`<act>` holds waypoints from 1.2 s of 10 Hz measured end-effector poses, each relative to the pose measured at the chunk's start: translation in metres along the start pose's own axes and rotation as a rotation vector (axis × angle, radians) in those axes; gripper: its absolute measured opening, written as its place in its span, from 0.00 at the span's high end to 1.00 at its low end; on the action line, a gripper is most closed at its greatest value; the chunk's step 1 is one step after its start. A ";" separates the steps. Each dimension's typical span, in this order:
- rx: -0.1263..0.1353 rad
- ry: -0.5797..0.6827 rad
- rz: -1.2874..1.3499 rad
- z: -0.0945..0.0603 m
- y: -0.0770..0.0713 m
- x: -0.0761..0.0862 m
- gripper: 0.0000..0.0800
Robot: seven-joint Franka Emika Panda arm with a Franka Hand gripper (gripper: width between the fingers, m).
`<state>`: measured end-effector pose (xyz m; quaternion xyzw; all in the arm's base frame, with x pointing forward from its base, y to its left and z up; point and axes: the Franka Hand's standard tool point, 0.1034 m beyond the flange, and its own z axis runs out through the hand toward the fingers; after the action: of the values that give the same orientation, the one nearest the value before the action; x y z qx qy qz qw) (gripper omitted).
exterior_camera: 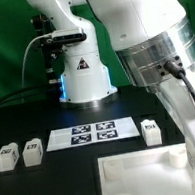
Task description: Assemble one leg
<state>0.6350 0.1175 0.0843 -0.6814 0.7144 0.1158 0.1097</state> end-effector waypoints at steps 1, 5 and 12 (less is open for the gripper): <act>-0.011 0.023 -0.220 0.001 0.002 0.001 0.37; -0.043 0.041 -0.720 0.001 0.004 0.004 0.19; -0.188 0.186 -1.393 0.009 0.009 -0.003 0.52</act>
Offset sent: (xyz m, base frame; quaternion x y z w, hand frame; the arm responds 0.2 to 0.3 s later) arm 0.0000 0.0000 0.0000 0.0000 0.0000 -0.1790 0.9838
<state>0.6266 0.1235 0.0774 -0.9934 0.1060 0.0212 0.0377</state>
